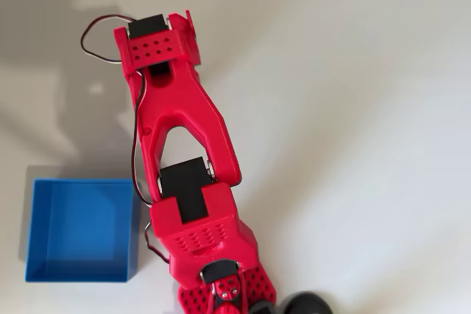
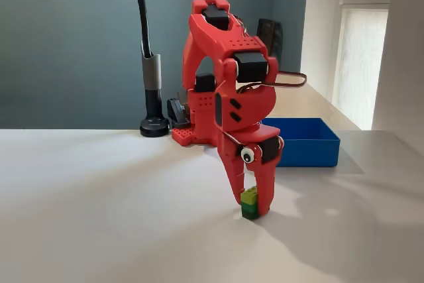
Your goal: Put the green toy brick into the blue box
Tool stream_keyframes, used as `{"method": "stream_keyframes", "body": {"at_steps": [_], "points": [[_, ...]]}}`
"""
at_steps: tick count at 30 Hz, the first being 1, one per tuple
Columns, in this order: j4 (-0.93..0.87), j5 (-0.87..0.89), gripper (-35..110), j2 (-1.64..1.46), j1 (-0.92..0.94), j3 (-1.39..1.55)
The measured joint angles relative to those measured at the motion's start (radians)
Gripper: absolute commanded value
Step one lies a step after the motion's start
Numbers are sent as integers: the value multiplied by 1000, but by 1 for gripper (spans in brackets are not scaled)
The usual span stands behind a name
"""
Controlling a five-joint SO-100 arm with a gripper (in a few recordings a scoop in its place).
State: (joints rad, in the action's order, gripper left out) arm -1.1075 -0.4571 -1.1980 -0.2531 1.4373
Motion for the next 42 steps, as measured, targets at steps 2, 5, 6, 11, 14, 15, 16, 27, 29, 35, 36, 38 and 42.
{"method": "stream_keyframes", "body": {"at_steps": [2, 5, 6, 11, 14, 15, 16, 27, 29, 35, 36, 38, 42], "points": [[2, 12, 0, 0, 2, -2], [17, 40, 0, 0, 0, -2], [17, 46, 0, 0, 0, -2], [17, 80, 0, 0, 0, -12], [17, 100, 0, 0, 0, -20], [17, 103, 0, 0, 0, -20], [17, 112, 0, 0, -5, -20], [-89, 204, 0, -60, -109, -58], [-109, 209, 0, -112, -137, -58], [-160, 229, 0, -287, -233, 31], [-167, 229, 0, -314, -252, 48], [-183, 229, 0, -360, -288, 81], [-216, 259, 0, -440, -374, 135]]}}
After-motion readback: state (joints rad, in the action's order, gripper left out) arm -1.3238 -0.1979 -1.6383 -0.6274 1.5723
